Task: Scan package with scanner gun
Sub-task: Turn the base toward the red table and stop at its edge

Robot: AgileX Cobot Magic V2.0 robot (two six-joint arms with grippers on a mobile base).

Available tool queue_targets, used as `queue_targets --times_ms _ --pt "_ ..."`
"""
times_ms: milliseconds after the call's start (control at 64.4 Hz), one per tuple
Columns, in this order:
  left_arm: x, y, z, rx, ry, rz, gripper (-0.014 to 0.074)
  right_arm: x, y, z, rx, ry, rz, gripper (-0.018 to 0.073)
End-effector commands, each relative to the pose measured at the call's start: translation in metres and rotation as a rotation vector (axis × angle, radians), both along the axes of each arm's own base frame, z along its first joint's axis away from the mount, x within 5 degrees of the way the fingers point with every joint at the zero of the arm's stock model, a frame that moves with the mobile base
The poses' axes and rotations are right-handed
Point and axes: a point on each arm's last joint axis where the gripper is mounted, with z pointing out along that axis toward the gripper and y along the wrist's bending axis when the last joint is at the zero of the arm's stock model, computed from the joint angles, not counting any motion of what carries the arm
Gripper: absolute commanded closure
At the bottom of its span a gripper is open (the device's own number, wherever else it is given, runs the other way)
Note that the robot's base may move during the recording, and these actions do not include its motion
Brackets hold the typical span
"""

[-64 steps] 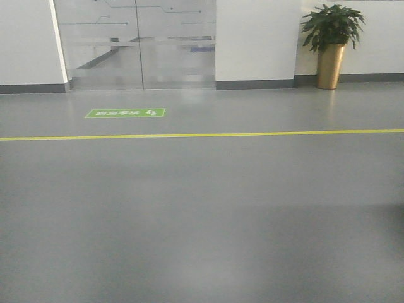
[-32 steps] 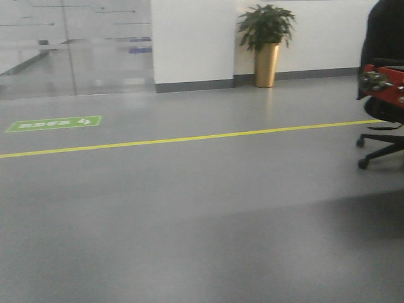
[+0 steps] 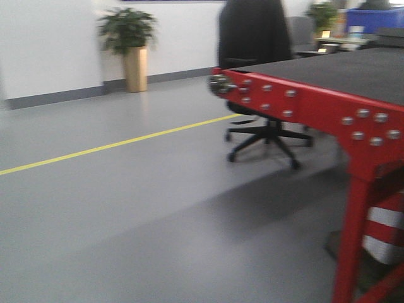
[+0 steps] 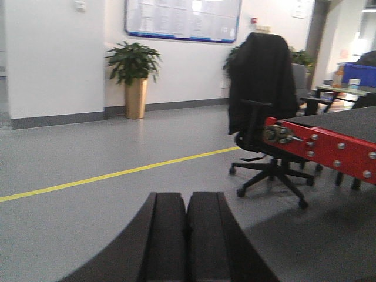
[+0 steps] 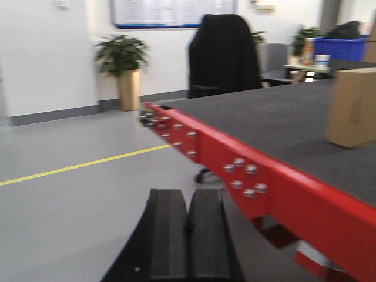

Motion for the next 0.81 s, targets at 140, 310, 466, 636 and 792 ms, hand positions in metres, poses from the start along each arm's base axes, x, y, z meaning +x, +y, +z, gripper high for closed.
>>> queue_targets --times_ms 140,310,466,636,792 --pt "-0.0007 0.0003 0.0031 0.005 -0.027 0.005 0.0708 -0.0003 0.0001 0.0016 -0.009 -0.017 0.001 0.0728" --pt "-0.0007 0.0003 0.0031 0.005 -0.027 0.005 0.0708 -0.0003 0.0001 0.0016 -0.009 -0.017 0.001 0.0728" --pt "-0.0007 0.0003 0.0031 0.005 -0.027 0.005 0.0708 -0.0003 0.0001 0.0016 -0.009 -0.017 0.001 0.0728" --pt "-0.0007 0.0003 0.0031 0.005 -0.027 0.005 0.0708 -0.0003 0.0001 0.0016 -0.009 -0.017 0.001 0.0728" --pt "-0.0007 0.0003 0.0031 0.005 -0.027 0.005 0.0708 -0.0003 0.0001 0.0016 -0.009 -0.017 0.001 0.0728"
